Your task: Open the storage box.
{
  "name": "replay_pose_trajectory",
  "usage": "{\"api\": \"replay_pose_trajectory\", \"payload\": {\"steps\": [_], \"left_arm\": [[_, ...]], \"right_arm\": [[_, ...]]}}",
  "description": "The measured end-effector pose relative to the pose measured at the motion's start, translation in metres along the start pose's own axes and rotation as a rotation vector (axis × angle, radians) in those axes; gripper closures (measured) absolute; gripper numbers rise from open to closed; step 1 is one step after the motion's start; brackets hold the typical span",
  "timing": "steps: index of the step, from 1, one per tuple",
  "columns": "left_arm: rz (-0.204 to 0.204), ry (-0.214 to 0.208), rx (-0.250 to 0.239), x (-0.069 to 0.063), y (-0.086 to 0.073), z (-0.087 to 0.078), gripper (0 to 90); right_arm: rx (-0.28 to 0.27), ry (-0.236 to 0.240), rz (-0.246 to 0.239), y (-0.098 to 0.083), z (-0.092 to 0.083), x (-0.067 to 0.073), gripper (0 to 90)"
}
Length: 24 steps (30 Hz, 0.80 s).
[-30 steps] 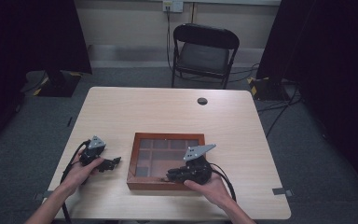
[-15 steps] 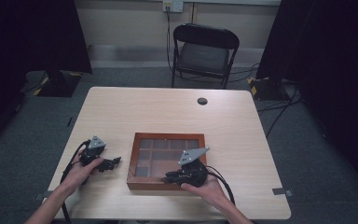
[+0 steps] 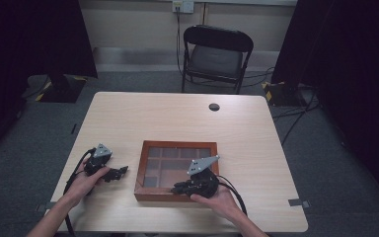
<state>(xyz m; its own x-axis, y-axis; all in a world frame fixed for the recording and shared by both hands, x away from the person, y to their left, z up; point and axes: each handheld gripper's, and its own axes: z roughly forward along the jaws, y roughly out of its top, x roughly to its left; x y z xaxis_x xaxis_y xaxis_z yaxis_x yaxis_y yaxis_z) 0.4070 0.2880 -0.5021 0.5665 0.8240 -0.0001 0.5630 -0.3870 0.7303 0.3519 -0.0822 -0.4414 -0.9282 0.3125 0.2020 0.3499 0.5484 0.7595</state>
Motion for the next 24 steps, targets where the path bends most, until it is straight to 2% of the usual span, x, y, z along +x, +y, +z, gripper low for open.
{"api": "replay_pose_trajectory", "payload": {"steps": [9, 14, 24], "left_arm": [[0.001, 0.0, 0.0, 0.0, 0.0, 0.0, 9.7], [0.0, 0.0, 0.0, 0.0, 0.0, 0.0, 9.6], [0.0, 0.0, -0.001, 0.0, 0.0, 0.0, 9.6]], "right_arm": [[0.007, 0.008, 0.006, 0.002, -0.002, 0.001, 81.8], [-0.017, 0.027, 0.011, 0.009, -0.007, 0.0, 82.2], [-0.038, 0.029, 0.009, 0.018, -0.015, 0.0, 82.4]]}}
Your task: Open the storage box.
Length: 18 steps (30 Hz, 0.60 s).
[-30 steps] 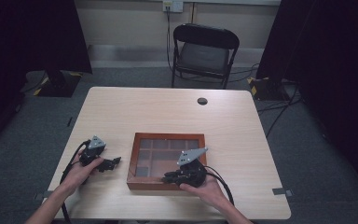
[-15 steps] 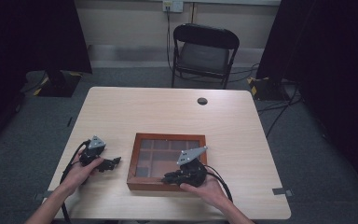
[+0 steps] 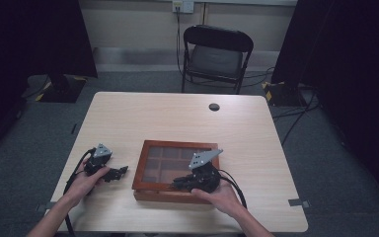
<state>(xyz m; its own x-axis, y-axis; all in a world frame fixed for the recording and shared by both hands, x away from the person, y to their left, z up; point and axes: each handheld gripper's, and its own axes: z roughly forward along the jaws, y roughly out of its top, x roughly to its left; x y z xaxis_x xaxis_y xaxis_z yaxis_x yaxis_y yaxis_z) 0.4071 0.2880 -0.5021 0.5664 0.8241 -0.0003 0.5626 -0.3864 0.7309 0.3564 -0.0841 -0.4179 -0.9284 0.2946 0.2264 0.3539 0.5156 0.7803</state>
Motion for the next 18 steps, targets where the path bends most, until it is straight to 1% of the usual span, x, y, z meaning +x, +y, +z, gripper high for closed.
{"api": "replay_pose_trajectory", "payload": {"steps": [9, 18], "left_arm": [[0.001, 0.0, 0.001, 0.0, 0.0, -0.0001, 9.7], [0.001, 0.0, 0.001, 0.0, 0.0, -0.0001, 9.7]], "right_arm": [[0.018, 0.002, 0.001, 0.0012, -0.0014, -0.0008, 82.3], [0.012, -0.002, 0.003, 0.0043, -0.008, -0.0016, 82.3]]}}
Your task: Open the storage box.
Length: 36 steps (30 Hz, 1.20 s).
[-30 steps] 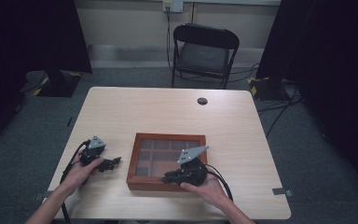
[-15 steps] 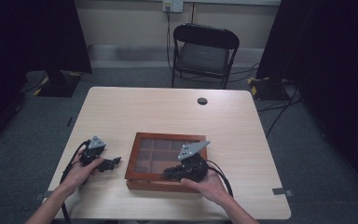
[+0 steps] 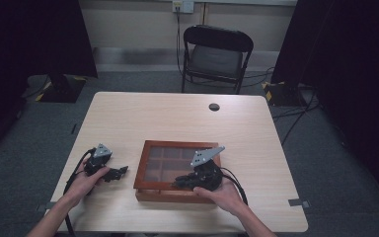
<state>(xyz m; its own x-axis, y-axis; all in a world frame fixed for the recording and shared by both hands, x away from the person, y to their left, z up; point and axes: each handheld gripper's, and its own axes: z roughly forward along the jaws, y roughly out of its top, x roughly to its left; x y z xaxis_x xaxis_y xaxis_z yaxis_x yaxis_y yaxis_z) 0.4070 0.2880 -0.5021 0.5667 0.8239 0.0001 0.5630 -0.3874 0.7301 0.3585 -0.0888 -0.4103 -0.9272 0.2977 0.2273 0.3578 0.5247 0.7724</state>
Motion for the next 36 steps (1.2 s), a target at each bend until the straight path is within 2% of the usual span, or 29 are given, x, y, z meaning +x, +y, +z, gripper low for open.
{"api": "replay_pose_trajectory", "payload": {"steps": [36], "left_arm": [[0.0, 0.0, -0.001, 0.0, 0.0, 0.0, 9.6]], "right_arm": [[-0.044, -0.032, 0.0, 0.022, -0.017, 0.0, 82.2]]}}
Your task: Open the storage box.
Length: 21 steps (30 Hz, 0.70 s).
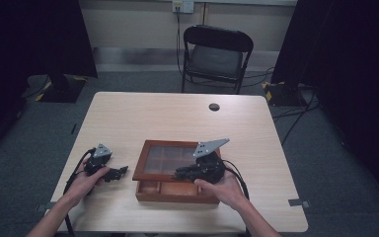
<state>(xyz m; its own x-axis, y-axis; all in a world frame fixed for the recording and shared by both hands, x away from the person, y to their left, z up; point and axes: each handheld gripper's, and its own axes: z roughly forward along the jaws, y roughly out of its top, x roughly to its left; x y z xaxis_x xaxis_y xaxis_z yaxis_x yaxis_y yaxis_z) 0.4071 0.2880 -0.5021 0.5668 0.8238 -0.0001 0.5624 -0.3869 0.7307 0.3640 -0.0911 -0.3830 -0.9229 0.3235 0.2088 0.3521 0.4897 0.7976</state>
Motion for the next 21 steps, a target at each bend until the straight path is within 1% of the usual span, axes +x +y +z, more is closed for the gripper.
{"api": "replay_pose_trajectory", "payload": {"steps": [10, 21], "left_arm": [[-0.001, 0.0, -0.001, 0.0, 0.0, 0.0, 9.6], [0.0, 0.0, 0.001, 0.0, 0.0, 0.0, 9.6]], "right_arm": [[-0.01, -0.006, 0.002, 0.007, -0.004, -0.001, 82.3], [-0.007, -0.008, 0.004, 0.011, -0.006, -0.002, 82.3]]}}
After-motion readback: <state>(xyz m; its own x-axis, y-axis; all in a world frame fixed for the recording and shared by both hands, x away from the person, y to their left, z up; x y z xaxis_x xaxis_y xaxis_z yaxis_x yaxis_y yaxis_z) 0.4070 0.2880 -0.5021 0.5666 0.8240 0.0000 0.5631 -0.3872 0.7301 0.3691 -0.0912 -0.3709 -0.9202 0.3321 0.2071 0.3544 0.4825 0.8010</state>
